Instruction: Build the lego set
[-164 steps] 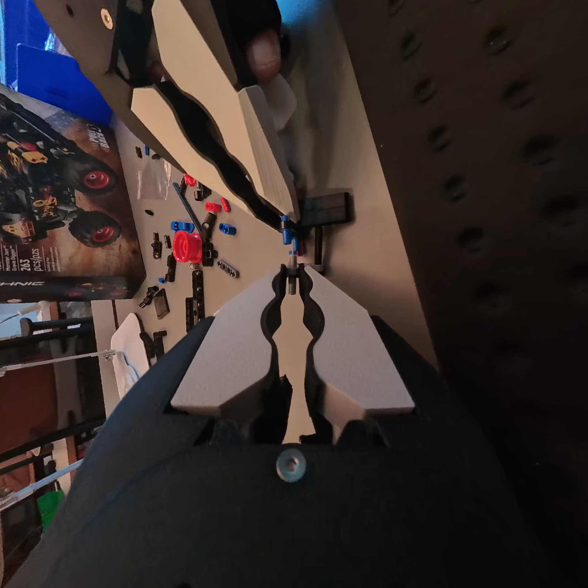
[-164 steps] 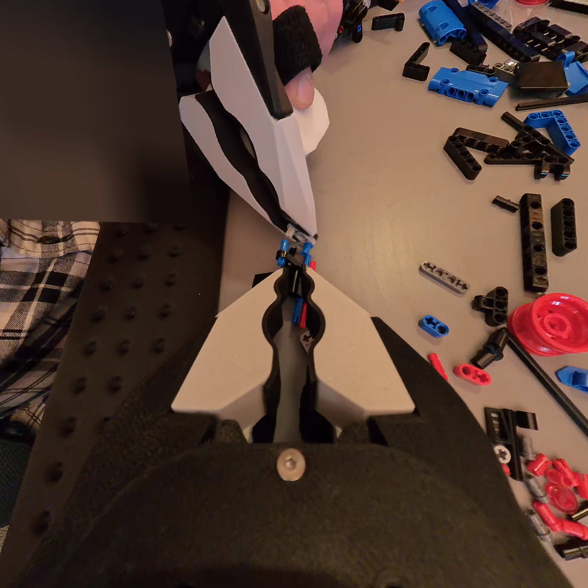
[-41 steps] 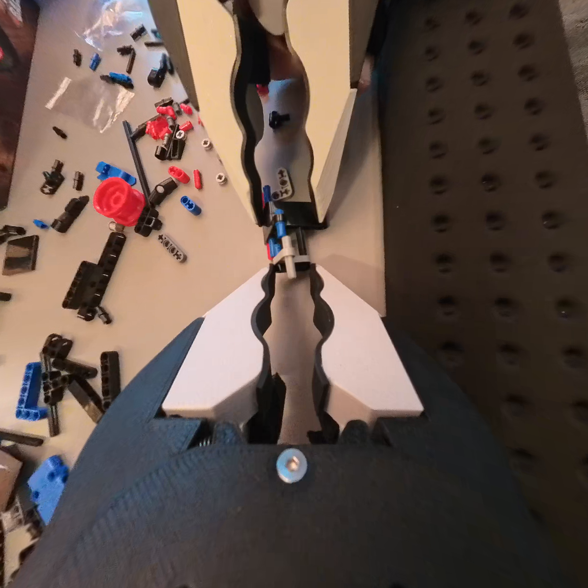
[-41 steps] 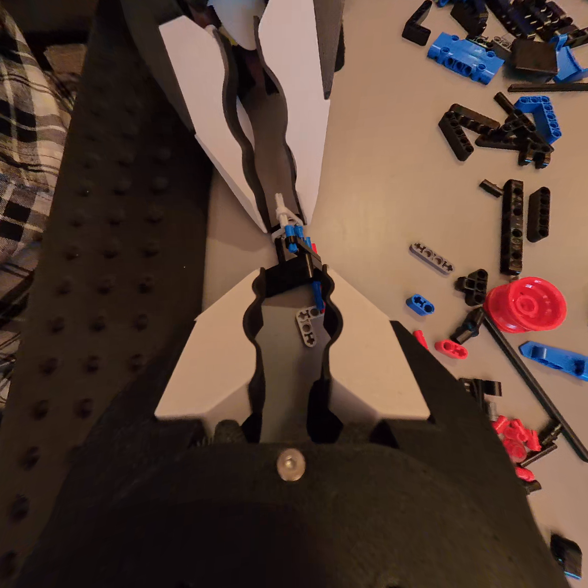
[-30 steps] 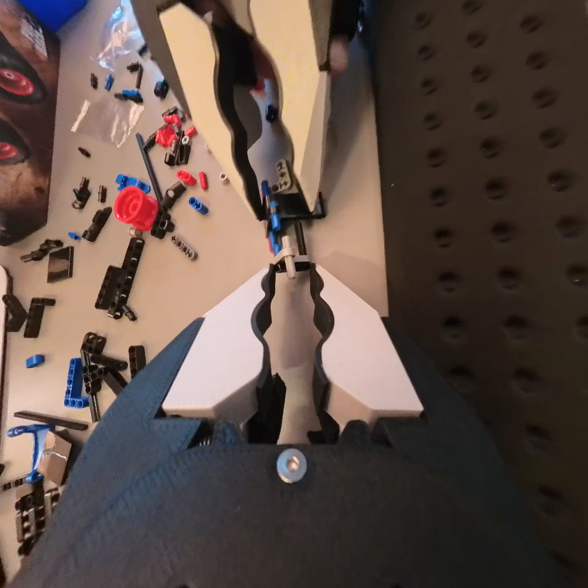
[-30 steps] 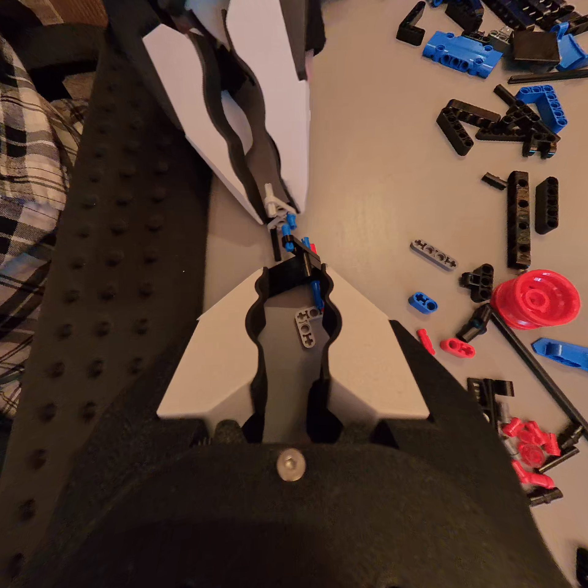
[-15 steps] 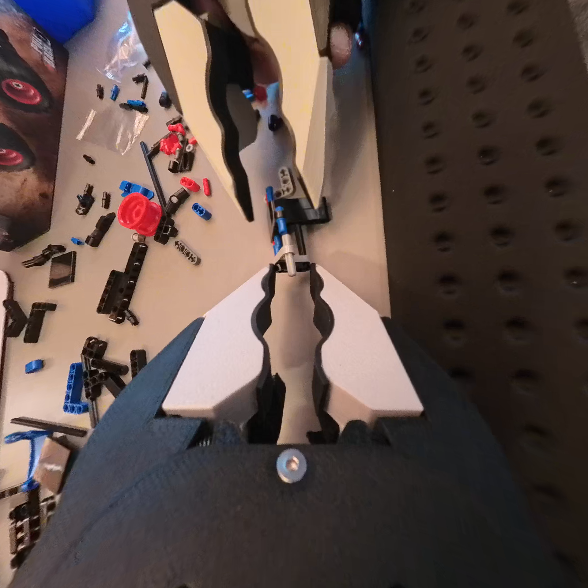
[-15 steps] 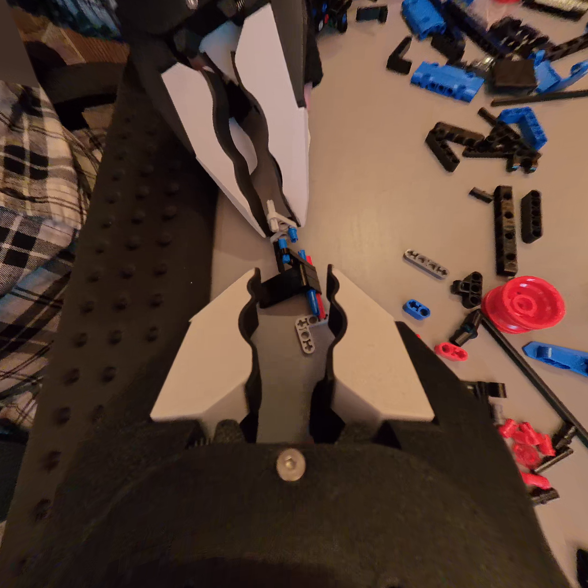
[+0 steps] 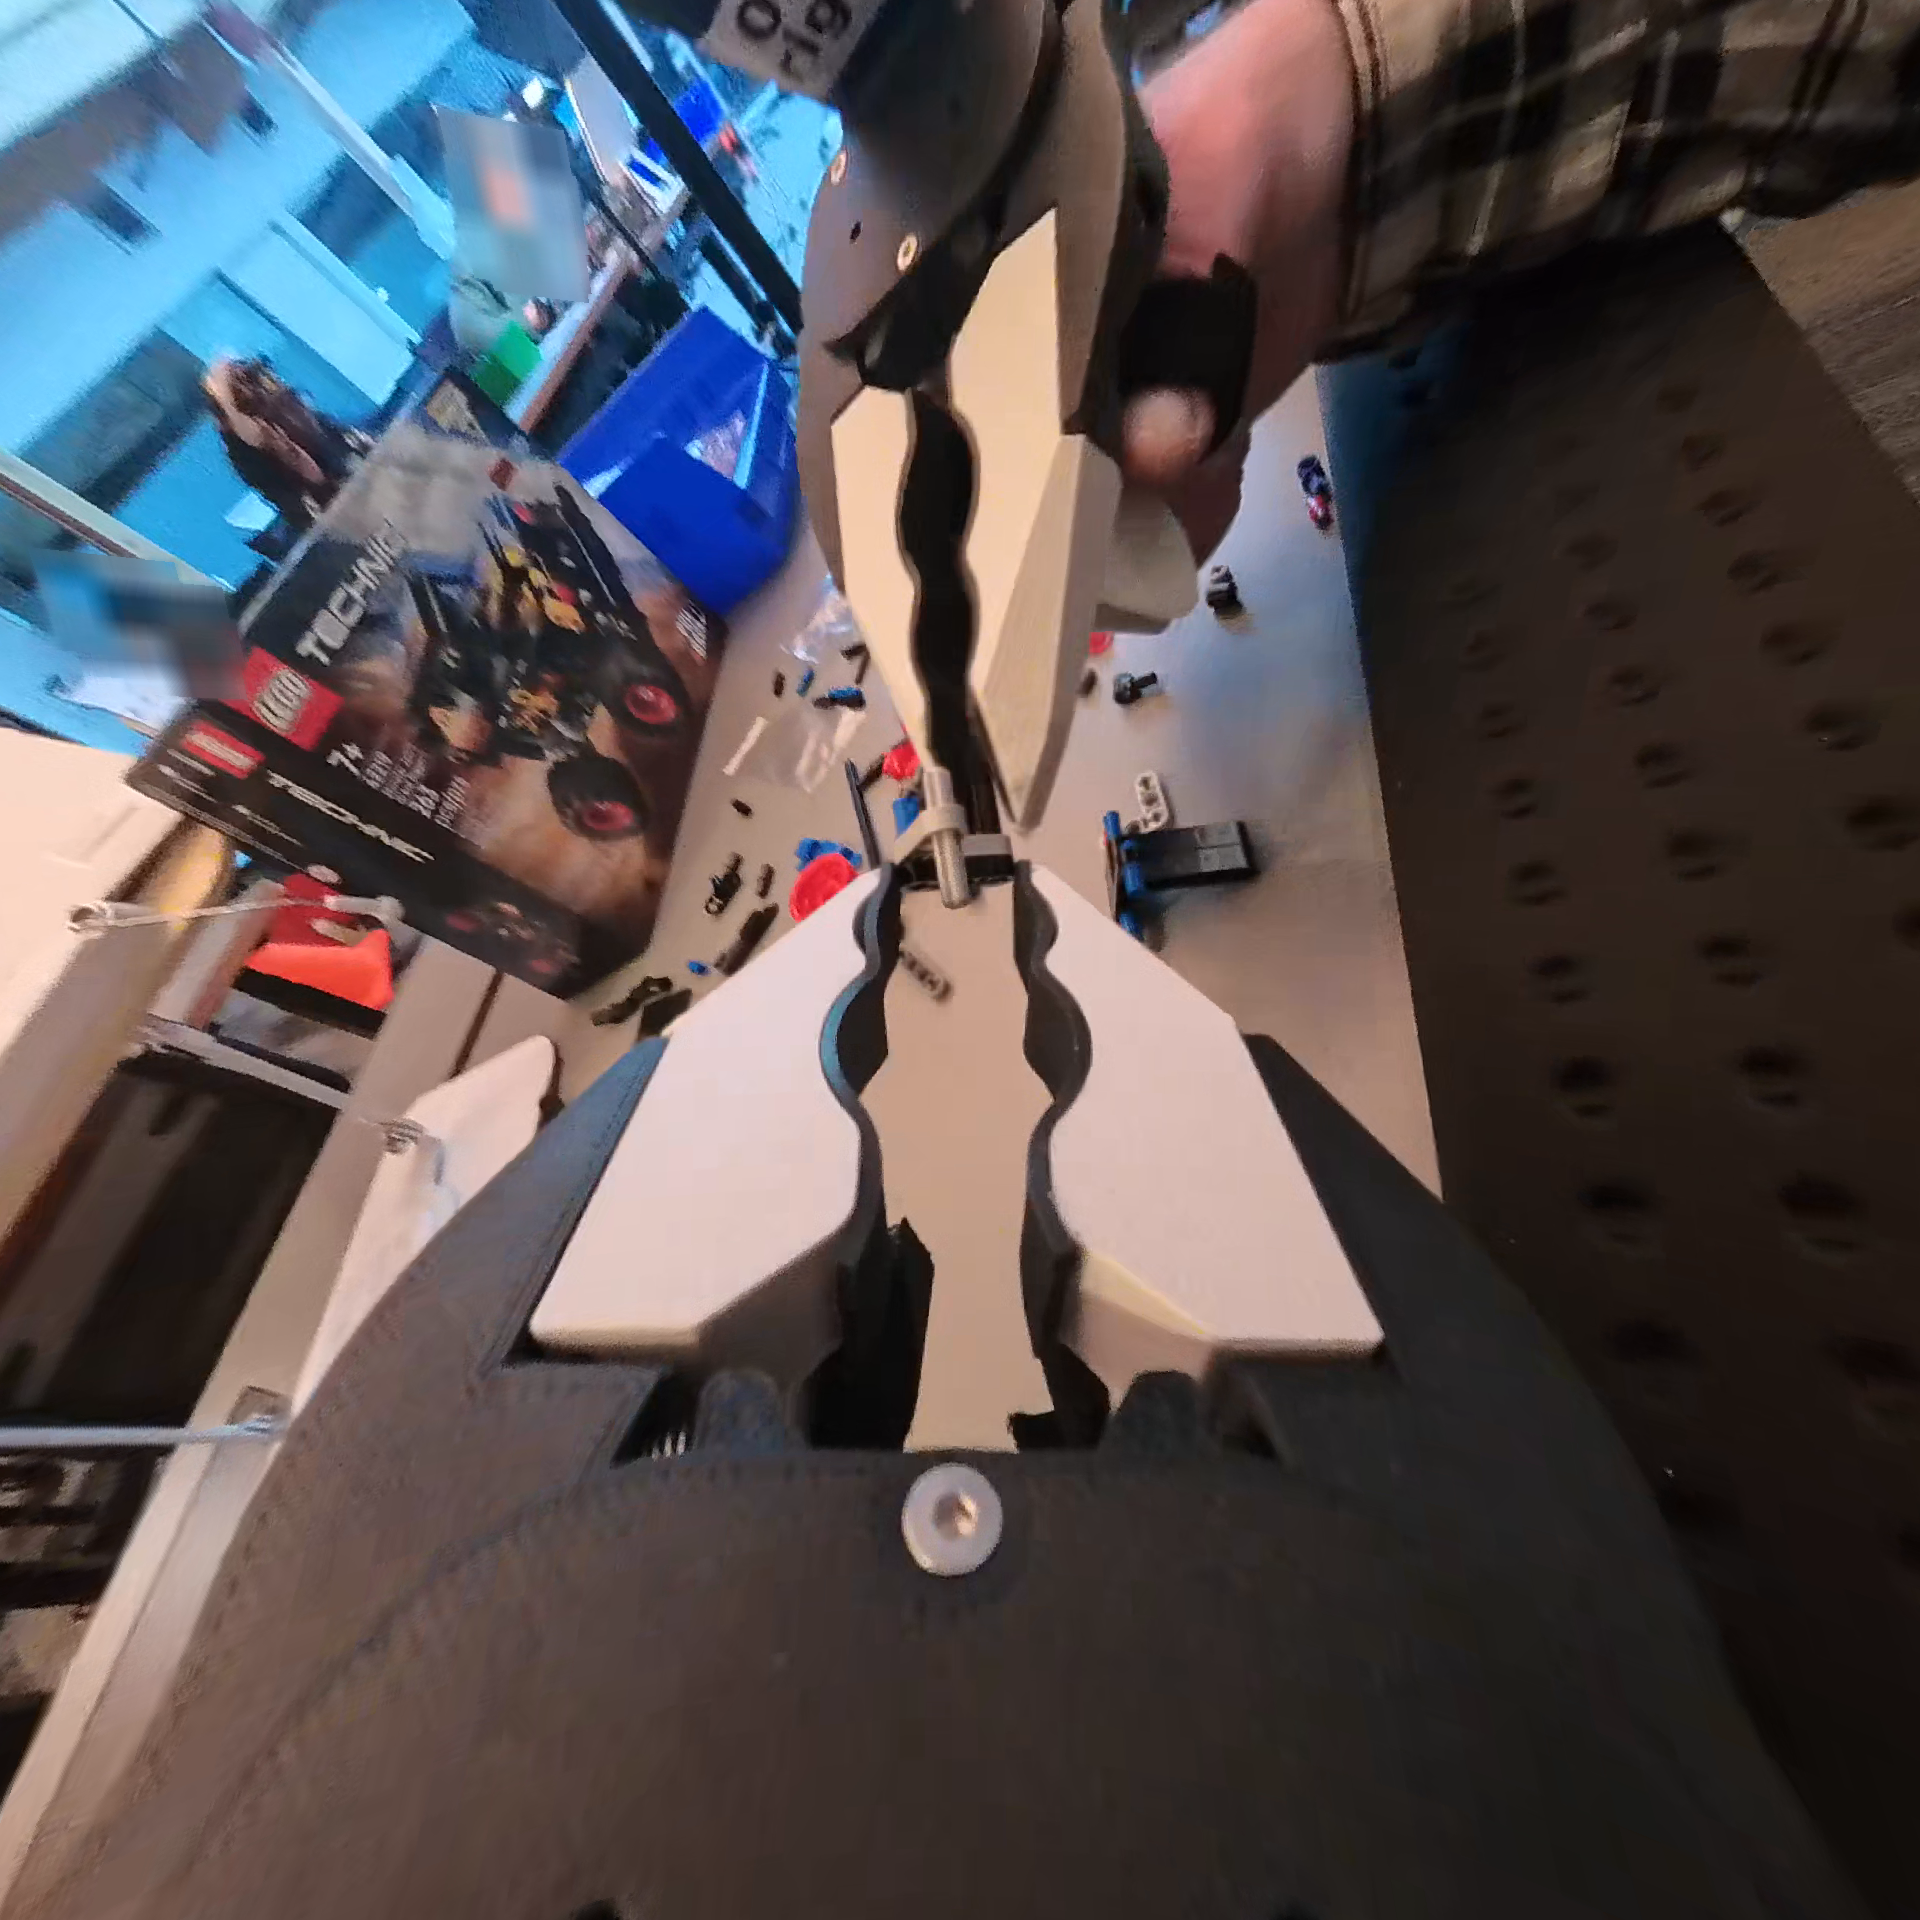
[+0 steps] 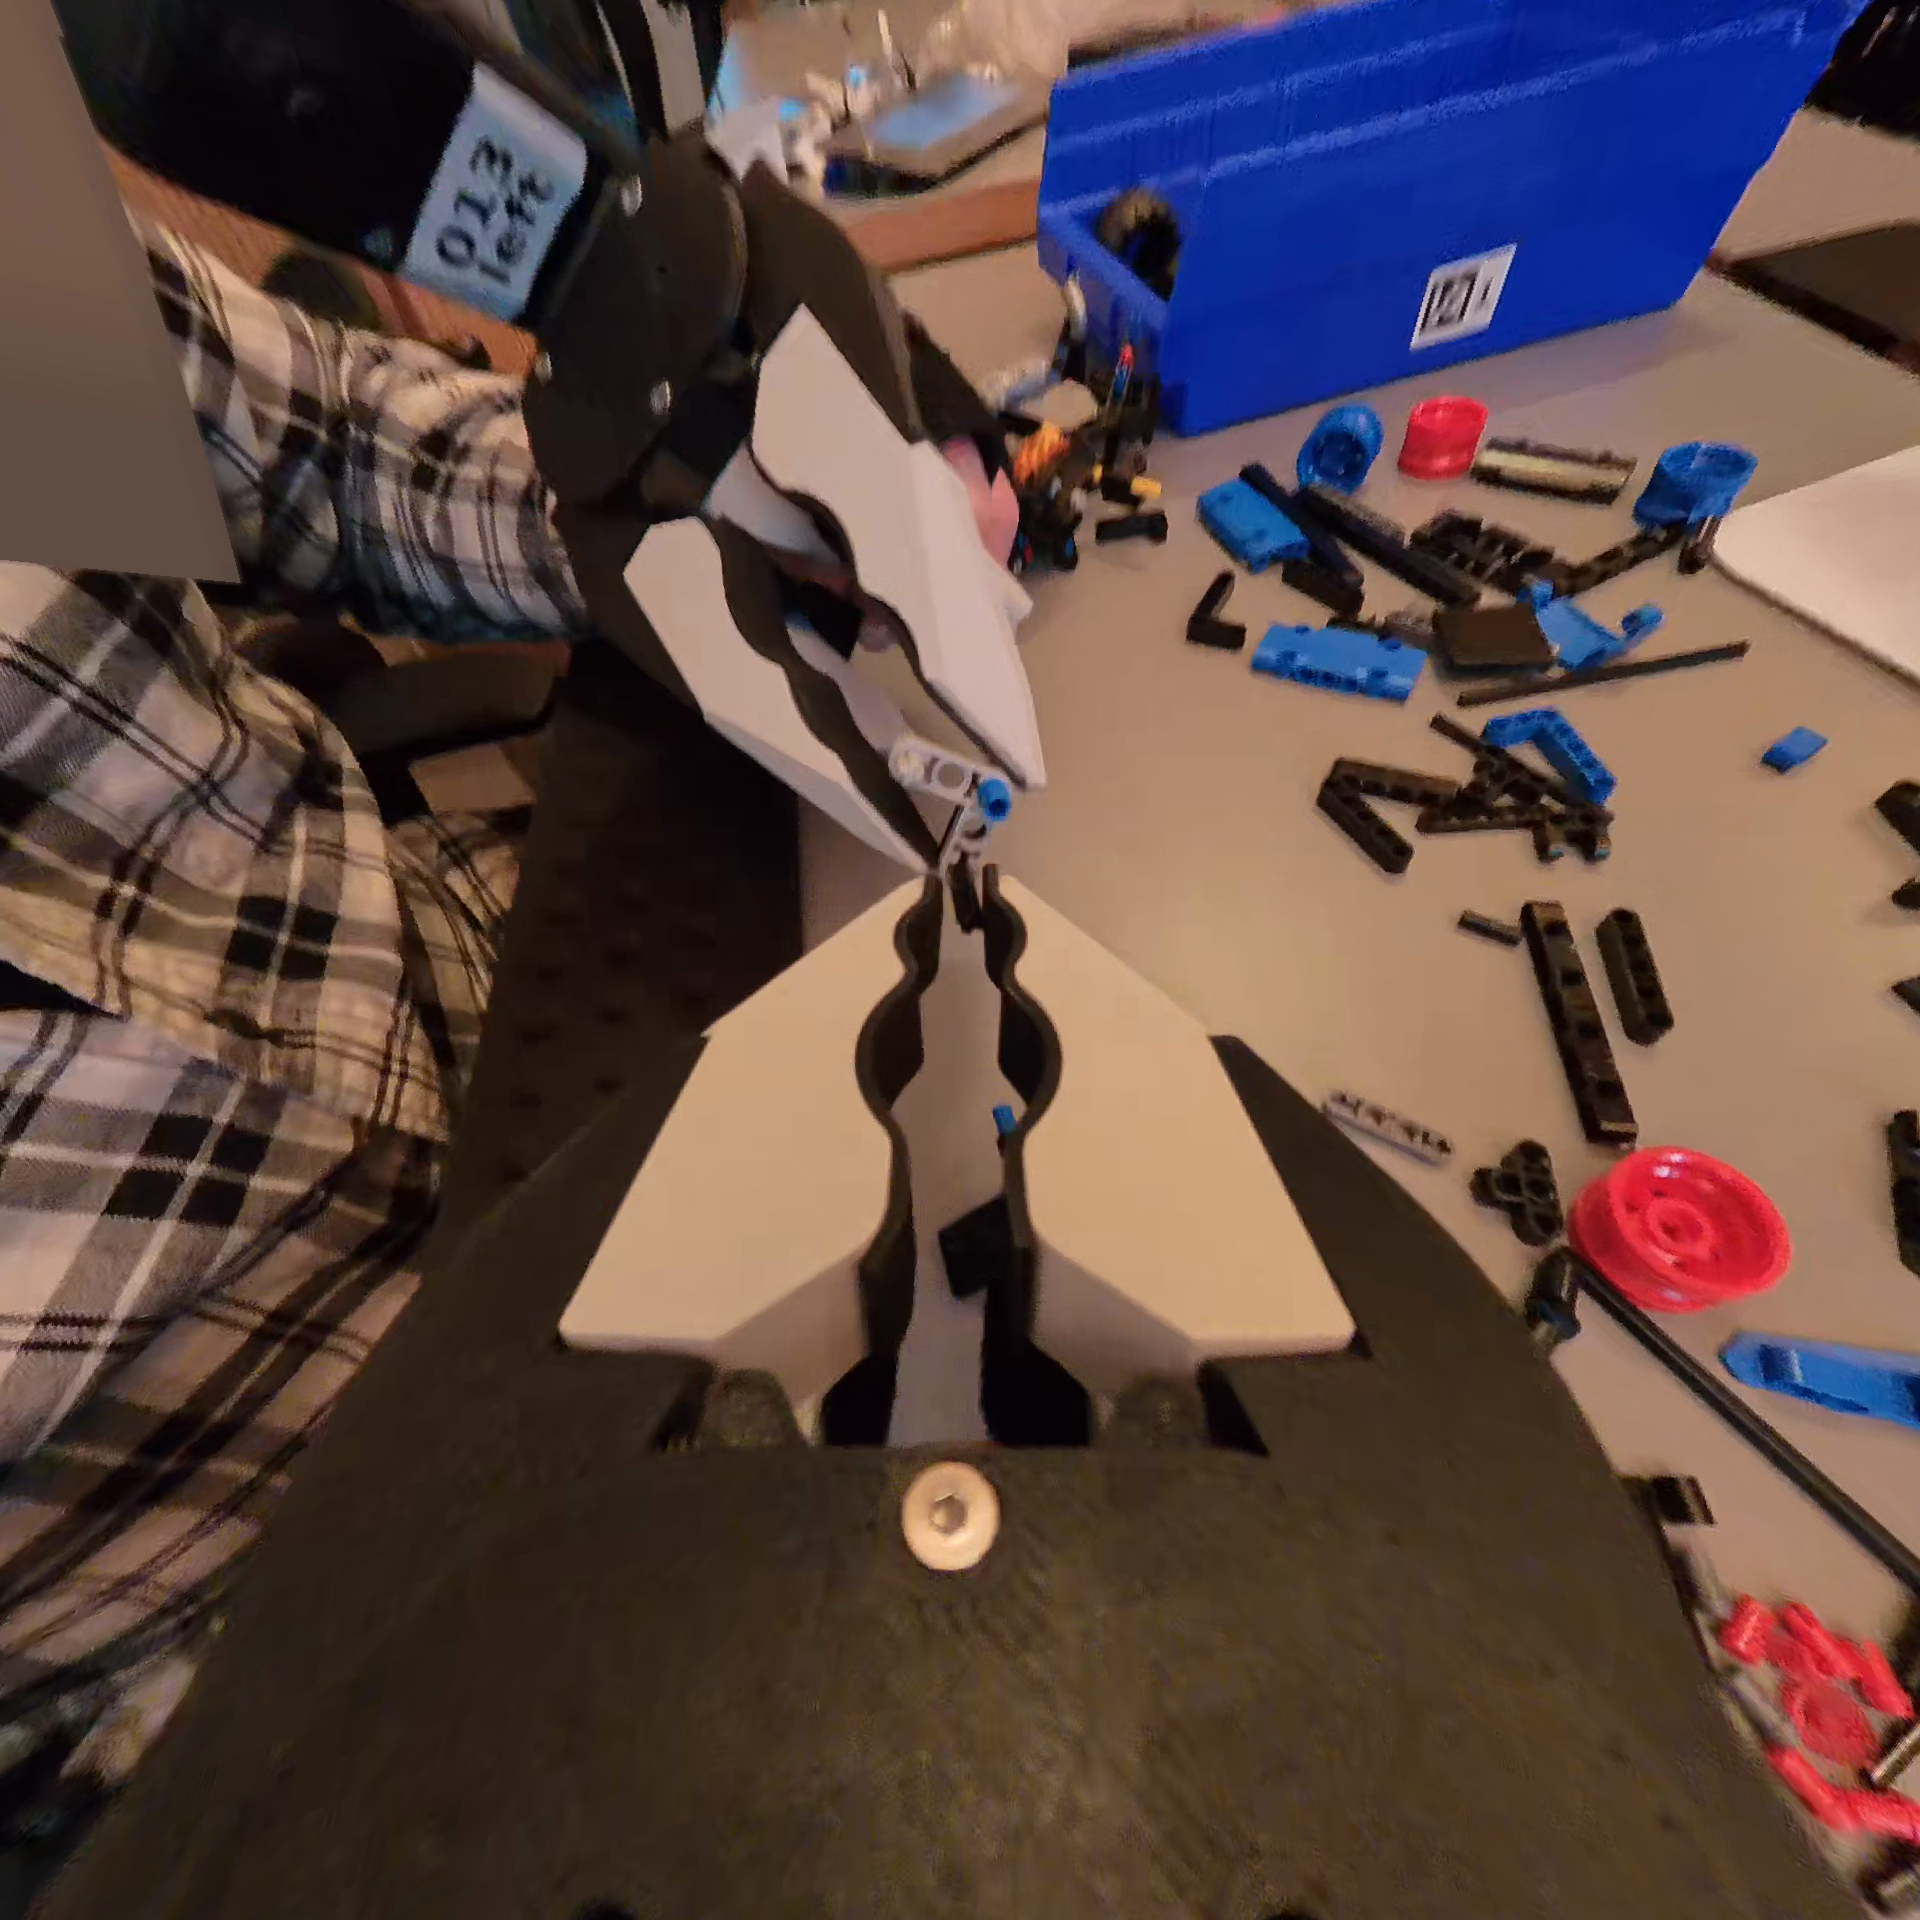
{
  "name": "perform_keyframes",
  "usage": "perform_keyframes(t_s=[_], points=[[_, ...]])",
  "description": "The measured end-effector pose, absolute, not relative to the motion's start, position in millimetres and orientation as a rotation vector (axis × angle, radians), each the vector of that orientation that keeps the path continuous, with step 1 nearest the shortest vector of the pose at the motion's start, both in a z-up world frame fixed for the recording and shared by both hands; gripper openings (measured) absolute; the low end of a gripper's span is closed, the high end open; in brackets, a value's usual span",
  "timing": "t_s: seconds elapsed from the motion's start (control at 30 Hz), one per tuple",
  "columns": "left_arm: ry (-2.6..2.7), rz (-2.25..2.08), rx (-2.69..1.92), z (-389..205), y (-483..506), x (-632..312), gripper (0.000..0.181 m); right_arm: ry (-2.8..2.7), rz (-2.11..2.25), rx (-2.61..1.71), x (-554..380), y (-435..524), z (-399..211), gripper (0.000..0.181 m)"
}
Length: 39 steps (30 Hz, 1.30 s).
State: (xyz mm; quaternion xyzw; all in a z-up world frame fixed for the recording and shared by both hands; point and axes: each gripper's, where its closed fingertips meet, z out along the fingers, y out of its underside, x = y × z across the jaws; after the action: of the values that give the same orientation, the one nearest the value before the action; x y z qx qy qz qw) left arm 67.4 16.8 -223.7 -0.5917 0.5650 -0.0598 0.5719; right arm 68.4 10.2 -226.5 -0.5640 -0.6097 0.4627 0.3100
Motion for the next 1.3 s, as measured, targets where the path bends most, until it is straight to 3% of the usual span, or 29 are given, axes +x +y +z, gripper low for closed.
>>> perform_keyframes(t_s=[0.23, 0.3, 0.57, 0.7, 0.73, 0.8, 0.97, 1.17, 1.3], points=[[1.275, -0.160, -1.368, -215.0, 18.4, 66.0, 0.020, -1.547, 1.039, -1.460, 65.3, 9.7, -212.8, 0.002], [1.217, -0.193, -1.391, -209.2, 23.1, 61.3, 0.030, -1.534, 0.909, -1.478, 66.1, 13.5, -213.6, 0.002], [1.237, -0.093, -1.376, -206.6, 22.5, 63.4, 0.005, -1.513, 0.653, -1.518, 66.6, 14.5, -212.9, 0.002], [1.220, -0.129, -1.372, -202.1, 19.0, 62.0, 0.004, -1.500, 0.666, -1.513, 64.6, 9.4, -208.9, 0.002], [1.216, -0.132, -1.370, -200.7, 18.0, 62.2, 0.004, -1.499, 0.682, -1.505, 64.8, 8.1, -207.1, 0.007], [1.215, -0.135, -1.388, -203.1, 17.9, 61.4, 0.004, -1.510, 0.693, -1.514, 68.7, 8.5, -206.8, 0.035], [1.170, -0.139, -1.436, -204.0, 24.1, 53.3, 0.004, -1.641, 0.586, -1.533, 94.8, 28.7, -232.4, 0.062], [1.167, -0.186, -1.471, -210.5, 28.2, 51.9, 0.004, -1.924, 0.502, -1.673, 110.5, 38.9, -297.0, 0.057], [1.143, -0.206, -1.479, -208.3, 30.2, 49.3, 0.004, -1.956, 0.582, -1.692, 104.5, 34.4, -303.8, 0.022]])
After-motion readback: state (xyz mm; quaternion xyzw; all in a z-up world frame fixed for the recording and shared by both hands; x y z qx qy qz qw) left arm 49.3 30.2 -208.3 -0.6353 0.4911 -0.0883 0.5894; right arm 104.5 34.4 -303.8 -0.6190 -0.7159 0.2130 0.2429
